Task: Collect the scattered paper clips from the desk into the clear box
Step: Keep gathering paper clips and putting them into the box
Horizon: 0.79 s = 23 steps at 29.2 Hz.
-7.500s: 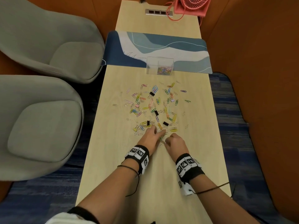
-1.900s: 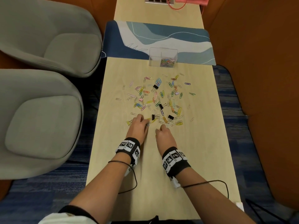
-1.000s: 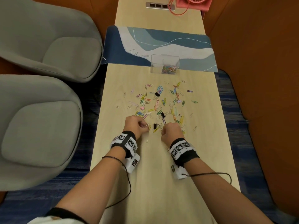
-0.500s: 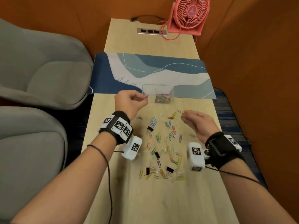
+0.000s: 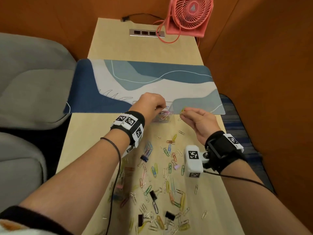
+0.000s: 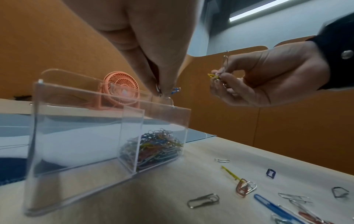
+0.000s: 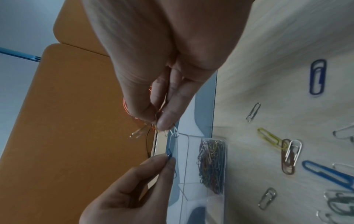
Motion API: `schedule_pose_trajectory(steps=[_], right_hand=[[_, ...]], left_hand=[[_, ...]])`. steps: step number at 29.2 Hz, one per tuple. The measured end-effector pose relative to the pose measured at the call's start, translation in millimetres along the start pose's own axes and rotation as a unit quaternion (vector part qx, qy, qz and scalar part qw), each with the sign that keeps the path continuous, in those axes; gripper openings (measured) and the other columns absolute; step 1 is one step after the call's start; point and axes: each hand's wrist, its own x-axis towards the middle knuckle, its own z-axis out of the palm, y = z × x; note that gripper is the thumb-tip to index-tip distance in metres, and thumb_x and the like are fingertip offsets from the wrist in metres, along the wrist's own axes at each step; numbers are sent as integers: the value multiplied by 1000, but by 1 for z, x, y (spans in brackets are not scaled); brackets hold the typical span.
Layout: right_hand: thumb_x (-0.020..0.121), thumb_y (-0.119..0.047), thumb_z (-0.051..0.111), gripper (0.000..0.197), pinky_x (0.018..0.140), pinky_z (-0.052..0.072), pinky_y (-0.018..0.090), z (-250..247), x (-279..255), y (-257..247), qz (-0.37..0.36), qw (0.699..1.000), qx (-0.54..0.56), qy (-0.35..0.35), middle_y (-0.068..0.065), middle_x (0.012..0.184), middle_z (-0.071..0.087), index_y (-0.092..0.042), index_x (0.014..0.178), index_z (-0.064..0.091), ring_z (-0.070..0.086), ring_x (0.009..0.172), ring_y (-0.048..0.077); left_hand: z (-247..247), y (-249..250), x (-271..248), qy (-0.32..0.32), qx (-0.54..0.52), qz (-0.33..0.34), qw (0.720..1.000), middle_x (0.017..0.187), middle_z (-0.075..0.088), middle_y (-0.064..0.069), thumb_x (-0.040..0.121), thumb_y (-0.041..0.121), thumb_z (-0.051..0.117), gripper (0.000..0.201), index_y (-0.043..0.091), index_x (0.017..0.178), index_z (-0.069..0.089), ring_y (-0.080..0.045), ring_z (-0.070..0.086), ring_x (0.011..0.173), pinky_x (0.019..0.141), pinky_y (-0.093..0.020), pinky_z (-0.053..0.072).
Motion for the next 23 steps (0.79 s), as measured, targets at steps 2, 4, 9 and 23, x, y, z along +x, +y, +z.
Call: schedule_pose_trajectory(steps=[2, 4, 9, 23], right_hand=[[79, 10, 67, 11, 76, 59, 23, -3, 5, 2, -1, 1000, -3, 3, 15, 92, 68, 5, 89, 66, 68, 83, 21], [78, 11, 67, 14, 77, 59, 24, -3, 8, 3, -5, 1000, -6, 5, 16, 94, 68, 6, 91, 66, 68, 84, 22], [78, 10, 68, 16, 76, 59, 24, 2, 14, 4, -28, 1000, -2, 14, 14, 89, 69, 7, 94, 65, 69, 77, 20], [71, -5, 68, 17, 73, 57, 25, 45, 49, 17, -338, 807, -483, -35, -2, 71, 71, -17, 80, 74, 66, 65, 13]], left_hand=[[0, 1, 3, -15, -2, -5, 1000, 86, 72, -4, 80, -1, 69, 12, 8, 83, 75, -21, 66, 78, 76, -37, 56], [0, 4, 3, -37, 1, -14, 999, 94, 74, -4, 85, 5, 67, 13, 10, 93, 76, -21, 67, 86, 83, -38, 55], [4, 9, -3, -41, 22, -39, 998, 113, 71, -4, 90, 1, 51, 33, 12, 115, 70, -23, 63, 105, 95, -35, 49], [6, -5, -76, 227, -118, -179, 950, 77, 50, 4, 66, -12, 47, 36, 21, 77, 46, -17, 44, 75, 69, -27, 36]])
